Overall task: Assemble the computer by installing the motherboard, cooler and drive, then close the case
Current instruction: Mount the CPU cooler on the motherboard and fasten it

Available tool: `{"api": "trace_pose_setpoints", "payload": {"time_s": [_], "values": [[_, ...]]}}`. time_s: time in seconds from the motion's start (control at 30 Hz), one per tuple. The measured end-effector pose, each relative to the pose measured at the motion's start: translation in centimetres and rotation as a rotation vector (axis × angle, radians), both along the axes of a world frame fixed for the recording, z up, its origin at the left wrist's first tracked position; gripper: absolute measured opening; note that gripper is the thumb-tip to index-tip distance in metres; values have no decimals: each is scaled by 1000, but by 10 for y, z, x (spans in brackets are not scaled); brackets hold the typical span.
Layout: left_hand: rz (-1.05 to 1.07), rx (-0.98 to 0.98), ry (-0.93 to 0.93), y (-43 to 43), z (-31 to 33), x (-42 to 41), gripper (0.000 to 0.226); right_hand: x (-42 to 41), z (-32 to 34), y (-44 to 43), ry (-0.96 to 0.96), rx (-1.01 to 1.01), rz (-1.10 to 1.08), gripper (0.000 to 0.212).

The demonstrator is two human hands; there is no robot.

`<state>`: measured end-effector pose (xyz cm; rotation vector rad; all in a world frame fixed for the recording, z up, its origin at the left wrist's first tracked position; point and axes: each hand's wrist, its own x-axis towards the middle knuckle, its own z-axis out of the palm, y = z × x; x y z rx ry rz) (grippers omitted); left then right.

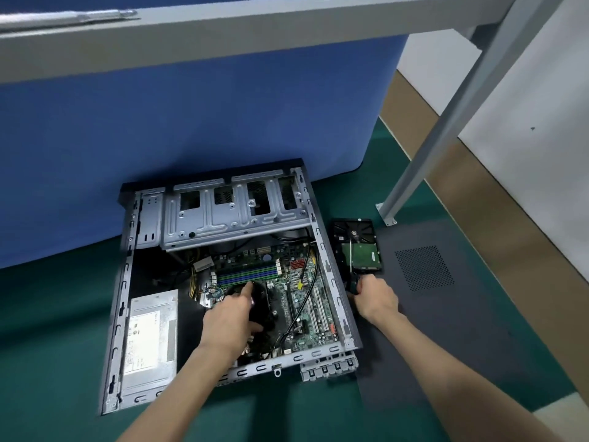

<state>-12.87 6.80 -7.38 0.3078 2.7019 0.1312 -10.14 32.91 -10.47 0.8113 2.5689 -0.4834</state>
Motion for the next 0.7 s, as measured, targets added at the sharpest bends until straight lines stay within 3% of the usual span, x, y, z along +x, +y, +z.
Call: {"api": "trace_pose_setpoints", "payload": {"time_s": [0.07,0.2,0.33,0.47,0.6,0.7], "values": [[9,11,12,-1,-3,0,87,-7,-3,-3,-19,28,3,3],[16,20,35,-4,-5,-1,88,-9,0,-1,3,-25,-55,23],[10,32,101,-8,-2,-4,94,-9,36,11,301,-165,-41,19],[-88,96,60,-15,-6,-14,107,-20,96,7,541,-316,169,5],[-65,244,-150,-19,-6,-22,109,-25,122,-27,359,-501,440,21],[-57,256,-154,-20,-7,-21,107,-25,117,-50,206,-352,588,30]]}}
